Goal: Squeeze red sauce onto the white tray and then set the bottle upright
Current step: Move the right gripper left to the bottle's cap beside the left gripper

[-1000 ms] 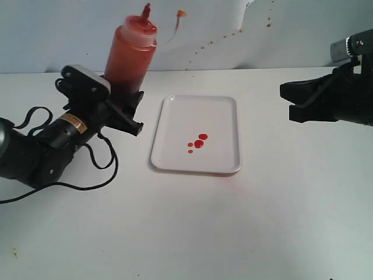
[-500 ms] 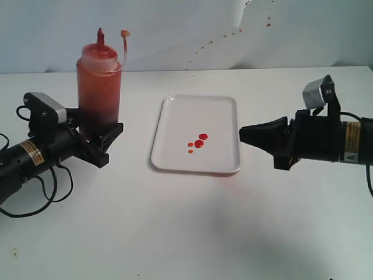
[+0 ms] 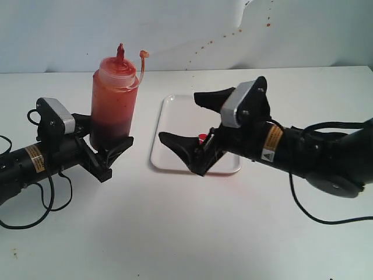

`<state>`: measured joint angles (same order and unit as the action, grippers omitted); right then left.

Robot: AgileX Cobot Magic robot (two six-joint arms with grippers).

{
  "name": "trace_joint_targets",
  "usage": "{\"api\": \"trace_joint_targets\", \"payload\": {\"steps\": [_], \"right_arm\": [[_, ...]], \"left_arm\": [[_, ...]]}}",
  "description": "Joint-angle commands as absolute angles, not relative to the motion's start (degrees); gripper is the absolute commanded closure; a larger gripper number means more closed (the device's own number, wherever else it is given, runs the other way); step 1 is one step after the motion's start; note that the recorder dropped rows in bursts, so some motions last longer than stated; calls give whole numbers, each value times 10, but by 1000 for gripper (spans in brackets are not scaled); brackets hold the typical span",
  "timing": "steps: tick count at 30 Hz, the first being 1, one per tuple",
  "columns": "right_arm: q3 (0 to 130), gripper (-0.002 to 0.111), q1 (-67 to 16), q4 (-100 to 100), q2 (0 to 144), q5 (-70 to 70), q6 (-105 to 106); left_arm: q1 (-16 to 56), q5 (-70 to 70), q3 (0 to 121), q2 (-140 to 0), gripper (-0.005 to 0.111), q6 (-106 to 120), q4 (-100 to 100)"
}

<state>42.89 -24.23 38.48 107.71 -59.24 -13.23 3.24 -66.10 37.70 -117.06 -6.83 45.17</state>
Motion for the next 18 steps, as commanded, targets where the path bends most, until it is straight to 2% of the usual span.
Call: {"api": "trace_joint_targets", "payload": {"steps": [1, 6, 10, 18], "right_arm": [[479, 3, -292, 309, 1078, -513, -93], [532, 3, -336, 282, 1081, -470, -94], [558, 3, -363, 216, 1108, -469, -96], [615, 3, -401, 210, 1172, -472, -127]], "left_arm": [[32, -700, 377, -1161, 107, -75, 447], [32, -700, 377, -1161, 107, -75, 447], [32, -700, 377, -1161, 107, -75, 449], [32, -700, 377, -1161, 107, -75, 491]]}}
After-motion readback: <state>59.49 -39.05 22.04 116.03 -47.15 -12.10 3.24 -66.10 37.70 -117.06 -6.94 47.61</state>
